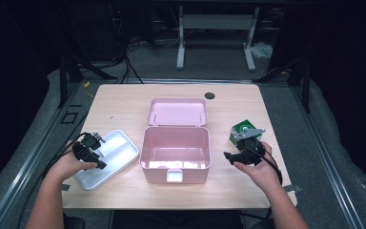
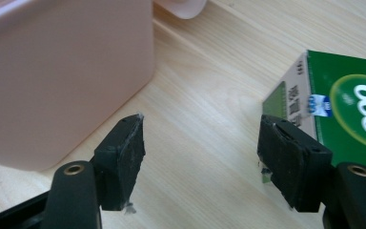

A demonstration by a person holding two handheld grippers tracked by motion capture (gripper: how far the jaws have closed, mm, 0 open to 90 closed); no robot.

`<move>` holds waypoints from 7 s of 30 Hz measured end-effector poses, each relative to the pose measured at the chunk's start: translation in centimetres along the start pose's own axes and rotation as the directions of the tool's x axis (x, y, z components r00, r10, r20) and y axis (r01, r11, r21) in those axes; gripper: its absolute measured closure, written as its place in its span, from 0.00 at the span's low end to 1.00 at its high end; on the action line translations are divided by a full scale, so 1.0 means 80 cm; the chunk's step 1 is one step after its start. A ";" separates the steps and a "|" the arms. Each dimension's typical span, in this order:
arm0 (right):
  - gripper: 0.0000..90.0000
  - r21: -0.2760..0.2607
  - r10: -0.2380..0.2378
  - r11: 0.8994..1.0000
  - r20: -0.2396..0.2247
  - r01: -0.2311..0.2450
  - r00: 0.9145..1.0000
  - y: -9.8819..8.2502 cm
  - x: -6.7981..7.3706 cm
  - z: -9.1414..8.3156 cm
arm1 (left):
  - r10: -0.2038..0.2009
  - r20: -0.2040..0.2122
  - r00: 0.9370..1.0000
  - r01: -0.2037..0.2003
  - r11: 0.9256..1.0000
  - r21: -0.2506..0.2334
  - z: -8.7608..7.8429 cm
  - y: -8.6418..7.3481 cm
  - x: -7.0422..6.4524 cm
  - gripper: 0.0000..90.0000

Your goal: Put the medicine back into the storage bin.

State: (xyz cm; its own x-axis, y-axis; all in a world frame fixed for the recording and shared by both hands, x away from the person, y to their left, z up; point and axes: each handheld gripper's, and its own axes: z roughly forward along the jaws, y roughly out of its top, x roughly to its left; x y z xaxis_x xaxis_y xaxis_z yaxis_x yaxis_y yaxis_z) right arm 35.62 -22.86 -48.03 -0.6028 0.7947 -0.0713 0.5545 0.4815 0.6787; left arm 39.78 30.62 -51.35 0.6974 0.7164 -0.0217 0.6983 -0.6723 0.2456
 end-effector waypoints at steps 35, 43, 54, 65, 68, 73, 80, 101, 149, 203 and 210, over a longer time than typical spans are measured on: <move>0.16 0.517 0.139 0.844 0.046 -0.142 0.989 0.097 -0.137 0.061 | -0.040 -0.009 0.999 0.039 0.998 -0.047 -0.011 -0.004 0.003 0.45; 0.16 0.536 0.168 0.829 0.032 -0.159 0.985 0.098 -0.144 0.069 | -0.044 -0.011 0.999 0.044 0.998 -0.049 -0.009 -0.006 0.003 0.45; 0.16 0.572 0.180 0.803 0.035 -0.167 0.983 0.098 -0.148 0.075 | -0.051 -0.013 0.999 0.050 0.998 -0.033 -0.006 -0.009 0.005 0.45; 0.14 0.595 0.157 0.791 0.027 -0.142 0.987 0.097 -0.146 0.083 | -0.048 -0.007 0.999 0.048 0.999 -0.026 -0.004 -0.009 0.004 0.45; 0.15 0.598 0.162 0.788 0.028 -0.146 0.986 0.097 -0.146 0.084 | -0.046 -0.005 0.999 0.046 0.999 -0.026 -0.003 -0.009 0.004 0.45; 0.16 0.602 0.151 0.786 0.031 -0.139 0.988 0.095 -0.145 0.087 | -0.046 -0.005 0.999 0.046 0.999 -0.026 -0.004 -0.009 0.004 0.45; 0.17 0.601 0.151 0.787 0.037 -0.143 0.988 0.096 -0.144 0.086 | -0.048 -0.002 0.999 0.048 0.999 -0.026 -0.004 -0.009 0.003 0.45; 0.18 0.589 0.139 0.796 0.045 -0.138 0.989 0.103 -0.144 0.067 | -0.045 0.001 0.999 0.045 0.999 -0.028 -0.004 -0.010 0.004 0.46; 0.18 0.521 -0.303 0.738 -0.312 0.429 0.901 0.173 -0.049 -0.037 | -0.030 0.008 1.000 0.030 0.999 -0.023 -0.001 -0.008 0.001 0.47; 0.18 0.334 -0.501 0.622 -0.525 0.708 0.688 0.228 0.116 0.014 | -0.028 0.008 1.000 0.028 0.999 -0.022 -0.002 -0.011 0.002 0.47; 0.18 0.330 -0.495 0.630 -0.528 0.703 0.690 0.211 0.116 0.039 | -0.030 0.010 1.000 0.030 0.999 -0.020 -0.001 -0.012 0.002 0.47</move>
State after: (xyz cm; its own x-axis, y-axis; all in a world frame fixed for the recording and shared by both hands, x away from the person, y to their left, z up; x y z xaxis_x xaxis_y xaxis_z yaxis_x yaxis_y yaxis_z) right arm 41.17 -6.23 -39.49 -0.9933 0.1154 0.0012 0.1144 0.9840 0.1365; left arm 39.25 31.39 -51.48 0.6781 0.7339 -0.0391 0.7153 -0.6468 0.2644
